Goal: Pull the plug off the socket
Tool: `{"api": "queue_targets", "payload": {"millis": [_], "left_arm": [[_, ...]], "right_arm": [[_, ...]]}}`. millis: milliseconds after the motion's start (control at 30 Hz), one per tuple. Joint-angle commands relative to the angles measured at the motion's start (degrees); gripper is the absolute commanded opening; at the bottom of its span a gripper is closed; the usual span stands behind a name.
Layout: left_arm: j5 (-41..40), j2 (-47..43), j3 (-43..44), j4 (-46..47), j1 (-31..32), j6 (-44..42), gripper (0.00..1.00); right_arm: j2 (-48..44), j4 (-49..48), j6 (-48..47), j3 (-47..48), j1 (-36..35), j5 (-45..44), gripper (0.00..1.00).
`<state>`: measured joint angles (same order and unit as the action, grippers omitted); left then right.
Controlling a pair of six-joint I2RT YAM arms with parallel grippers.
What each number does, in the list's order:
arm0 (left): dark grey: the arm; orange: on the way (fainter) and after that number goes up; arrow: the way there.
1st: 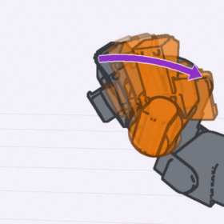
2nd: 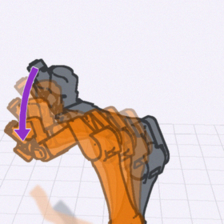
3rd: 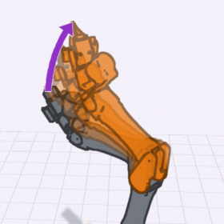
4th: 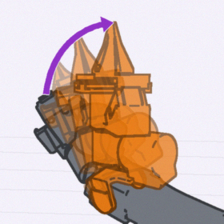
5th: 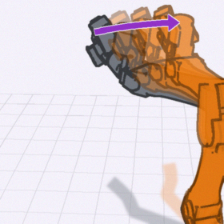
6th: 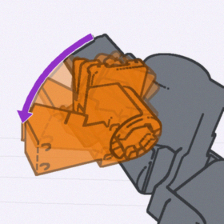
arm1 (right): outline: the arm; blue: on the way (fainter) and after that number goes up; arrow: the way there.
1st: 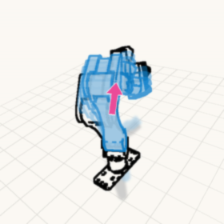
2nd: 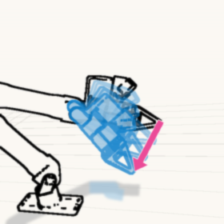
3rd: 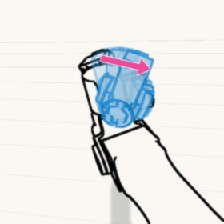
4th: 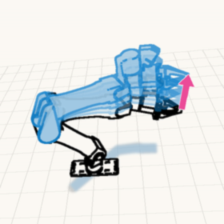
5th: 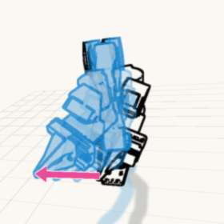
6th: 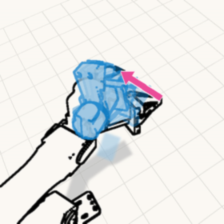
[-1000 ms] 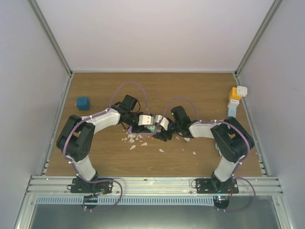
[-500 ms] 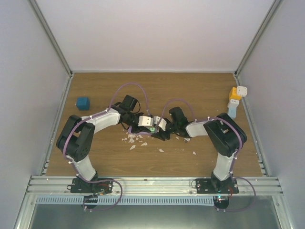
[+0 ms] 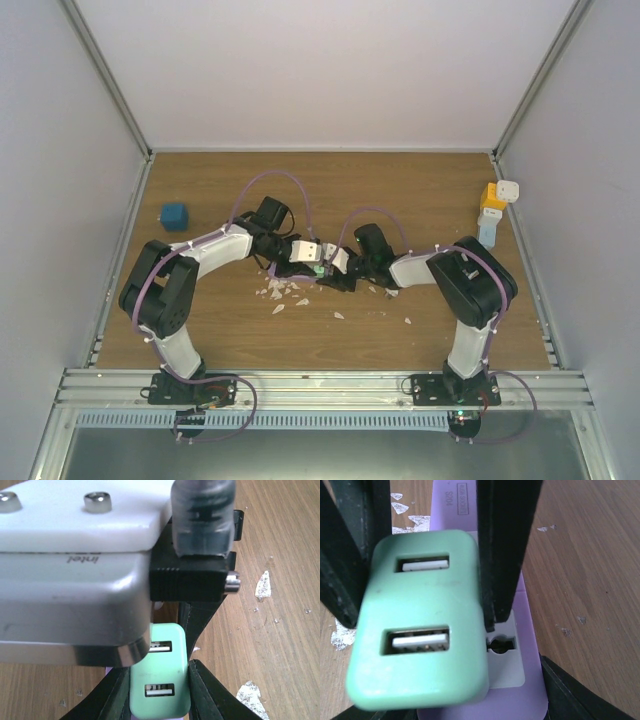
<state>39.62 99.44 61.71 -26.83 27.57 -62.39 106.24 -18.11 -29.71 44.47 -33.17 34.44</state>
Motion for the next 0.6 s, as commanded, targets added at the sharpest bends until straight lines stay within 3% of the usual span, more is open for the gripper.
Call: {"api": "queue_targets", "payload": {"millis": [0,333,567], "left_arm": [[6.6,-1.6,2.6,-0.6,0.2,-0.2,0.23],[8.3,0.1,4.9,-2.2,-1.3,3.7,0.20],[6.8,-0.7,3.9,-3.5,-1.5,1.3,0.20]], "right_arm": [[2.1,-0.3,0.1,-0.4,-0.1,-1.8,0.31],[2.6,-0.2,-0.7,-0.4,-0.1,-2.0,0.27],[2.5,0.0,-0.7,-0.3,-0.1,-1.9,0.28]]}}
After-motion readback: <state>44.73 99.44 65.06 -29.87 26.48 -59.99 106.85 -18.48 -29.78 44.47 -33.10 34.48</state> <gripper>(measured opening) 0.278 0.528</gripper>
